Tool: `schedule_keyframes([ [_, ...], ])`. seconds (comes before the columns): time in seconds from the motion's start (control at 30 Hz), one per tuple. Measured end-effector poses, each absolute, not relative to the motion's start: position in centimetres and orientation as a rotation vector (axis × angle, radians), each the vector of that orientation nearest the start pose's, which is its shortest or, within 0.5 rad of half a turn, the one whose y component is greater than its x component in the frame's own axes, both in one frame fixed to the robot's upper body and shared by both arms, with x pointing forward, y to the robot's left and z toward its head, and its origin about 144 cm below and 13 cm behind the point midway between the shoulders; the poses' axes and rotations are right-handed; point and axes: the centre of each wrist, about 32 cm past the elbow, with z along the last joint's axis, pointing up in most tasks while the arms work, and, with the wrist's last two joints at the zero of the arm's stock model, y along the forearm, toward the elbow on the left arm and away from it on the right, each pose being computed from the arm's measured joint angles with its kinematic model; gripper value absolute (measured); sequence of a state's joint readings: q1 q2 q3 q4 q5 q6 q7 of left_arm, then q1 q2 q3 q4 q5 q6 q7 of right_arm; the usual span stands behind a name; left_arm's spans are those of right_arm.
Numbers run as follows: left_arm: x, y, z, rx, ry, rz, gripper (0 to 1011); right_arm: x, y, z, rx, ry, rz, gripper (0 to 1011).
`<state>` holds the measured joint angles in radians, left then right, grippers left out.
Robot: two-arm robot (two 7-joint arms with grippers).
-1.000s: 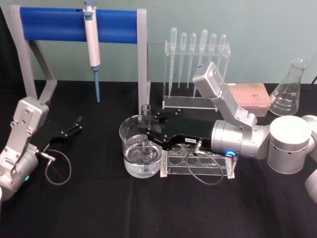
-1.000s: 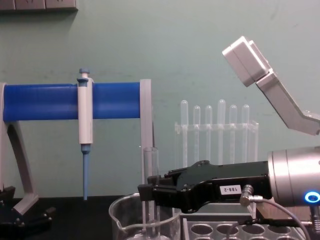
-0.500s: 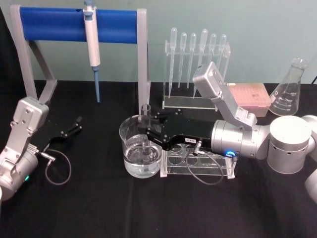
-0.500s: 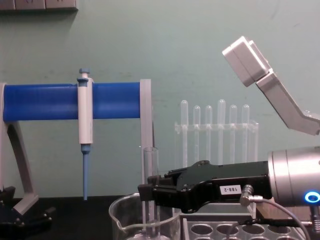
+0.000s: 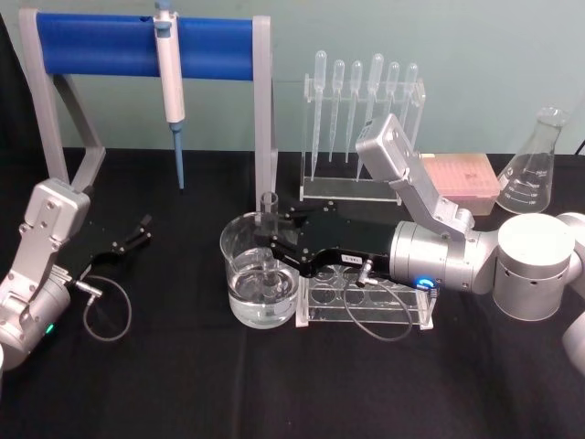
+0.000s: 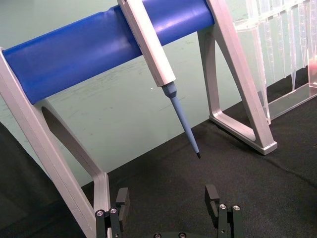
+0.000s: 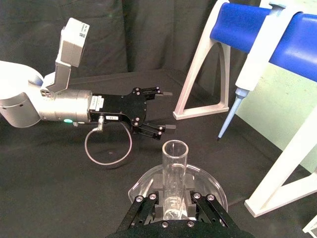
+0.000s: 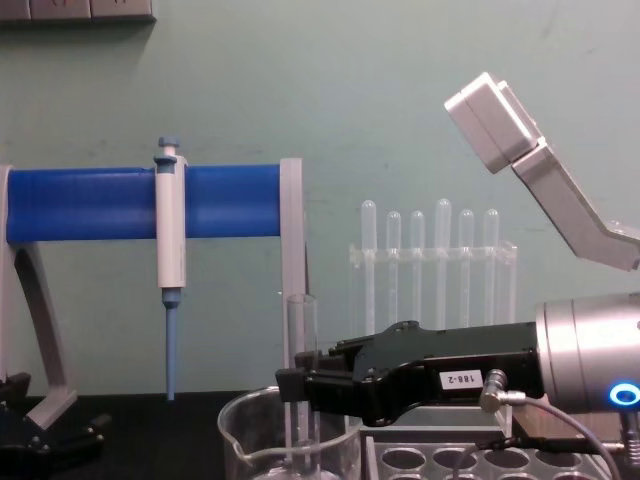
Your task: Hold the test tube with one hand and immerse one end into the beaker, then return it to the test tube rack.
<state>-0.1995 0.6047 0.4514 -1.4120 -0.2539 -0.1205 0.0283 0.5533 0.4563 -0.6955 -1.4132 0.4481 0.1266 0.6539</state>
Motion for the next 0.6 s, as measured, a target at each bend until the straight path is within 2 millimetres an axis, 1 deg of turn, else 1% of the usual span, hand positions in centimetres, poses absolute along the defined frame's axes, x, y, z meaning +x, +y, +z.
schedule_keyframes([
  [0.13, 48.9, 31.0, 114.0, 0.304, -0.285, 1.248, 1000, 55.5, -19.5, 122.6, -0.228, -0.086, -0.411, 243],
  [0.23, 48.9, 31.0, 114.0, 0.304, -0.285, 1.248, 1000, 55.5, -19.6, 123.0, -0.219, -0.096, -0.411, 243],
  [0.6, 48.9, 31.0, 114.0, 0.304, -0.285, 1.248, 1000, 55.2, -19.8, 125.2, -0.189, -0.143, -0.403, 243],
])
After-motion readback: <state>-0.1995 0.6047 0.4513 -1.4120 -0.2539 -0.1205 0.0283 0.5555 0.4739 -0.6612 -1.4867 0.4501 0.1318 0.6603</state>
